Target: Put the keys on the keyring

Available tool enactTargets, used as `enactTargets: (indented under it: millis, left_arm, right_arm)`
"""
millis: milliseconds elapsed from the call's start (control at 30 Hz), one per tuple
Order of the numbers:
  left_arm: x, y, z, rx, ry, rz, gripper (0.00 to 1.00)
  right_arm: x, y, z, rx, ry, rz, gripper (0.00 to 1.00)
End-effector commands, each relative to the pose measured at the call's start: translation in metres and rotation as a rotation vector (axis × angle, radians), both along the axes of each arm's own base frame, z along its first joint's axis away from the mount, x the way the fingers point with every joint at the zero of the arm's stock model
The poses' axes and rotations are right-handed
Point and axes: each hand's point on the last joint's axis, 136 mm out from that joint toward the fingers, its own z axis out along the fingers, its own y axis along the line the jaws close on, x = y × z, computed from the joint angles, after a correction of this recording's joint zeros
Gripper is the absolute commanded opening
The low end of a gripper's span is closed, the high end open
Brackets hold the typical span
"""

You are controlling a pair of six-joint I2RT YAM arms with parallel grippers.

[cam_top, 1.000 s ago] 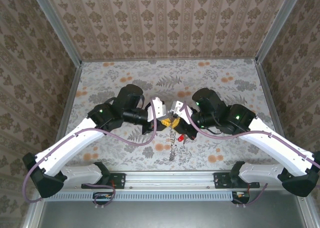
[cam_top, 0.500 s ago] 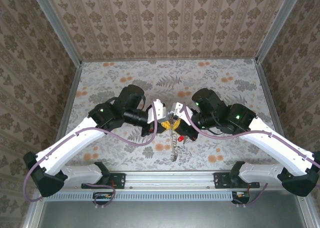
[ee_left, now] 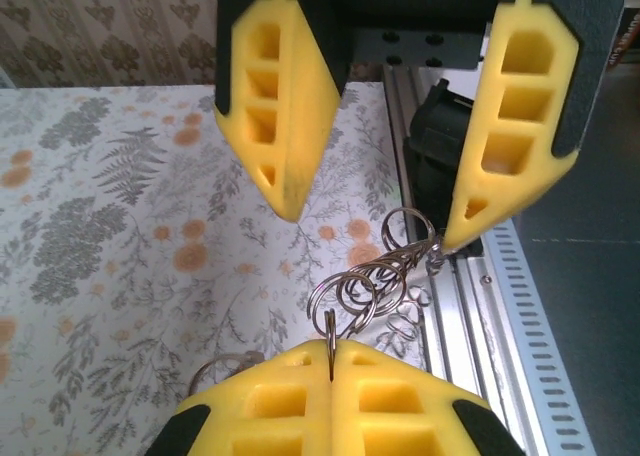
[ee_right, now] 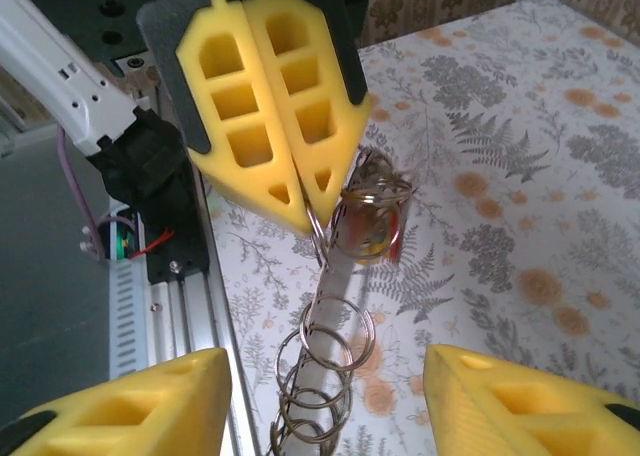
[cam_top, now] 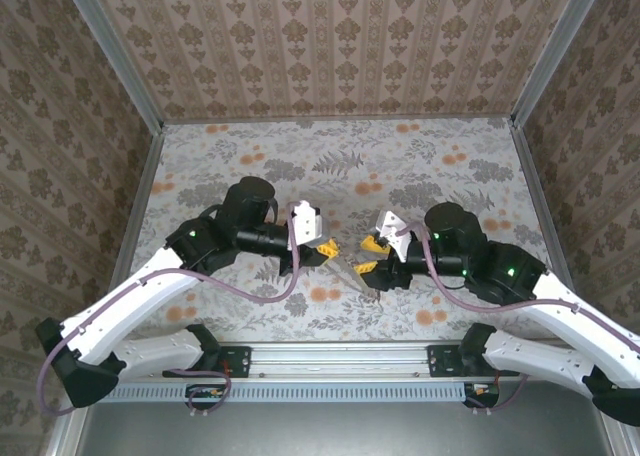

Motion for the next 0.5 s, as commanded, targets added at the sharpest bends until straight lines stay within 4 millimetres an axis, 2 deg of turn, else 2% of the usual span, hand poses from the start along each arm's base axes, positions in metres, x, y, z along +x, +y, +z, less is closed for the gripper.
enactTargets:
  millis: [0, 300, 467]
  left_arm:
    - [0.009, -0.001, 0.023, -0.089, -0.057, 0.056, 0.0]
    - [0.022, -0.001, 0.024, -0.092, -0.079, 0.123, 0.0]
    - [0.026, -0.002, 0.022, -0.086, -0.088, 0.141, 0.0]
  right_arm:
    - [0.004, 0.007, 0.001, 0.065, 0.026, -0.016, 0.59]
    - [0.027, 0.008, -0.019, 0.004, 0.025, -0.107, 0.67]
    - [0.03, 0.012, -0.026, -0.013, 0.033, -0.104, 0.49]
